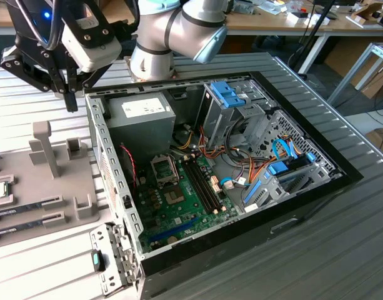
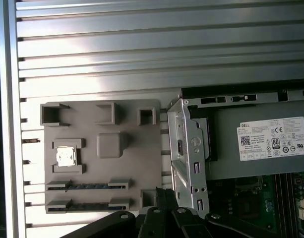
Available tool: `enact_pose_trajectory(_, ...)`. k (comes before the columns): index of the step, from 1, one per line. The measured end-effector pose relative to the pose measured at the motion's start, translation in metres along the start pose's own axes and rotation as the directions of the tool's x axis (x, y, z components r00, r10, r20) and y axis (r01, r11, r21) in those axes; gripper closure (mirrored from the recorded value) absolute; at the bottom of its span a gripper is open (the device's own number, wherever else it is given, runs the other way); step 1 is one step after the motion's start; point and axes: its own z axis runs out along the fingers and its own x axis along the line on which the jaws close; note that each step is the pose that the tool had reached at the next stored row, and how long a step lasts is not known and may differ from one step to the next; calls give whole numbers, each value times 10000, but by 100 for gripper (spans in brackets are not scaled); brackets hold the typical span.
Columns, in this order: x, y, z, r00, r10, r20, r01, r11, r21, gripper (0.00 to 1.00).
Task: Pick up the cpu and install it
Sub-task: 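Reach for the cpu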
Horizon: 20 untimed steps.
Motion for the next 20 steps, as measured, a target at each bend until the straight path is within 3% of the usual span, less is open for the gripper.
enact_pose_trajectory(20, 208, -16, 8, 10000, -1, 0, 1, 10000, 0, 89)
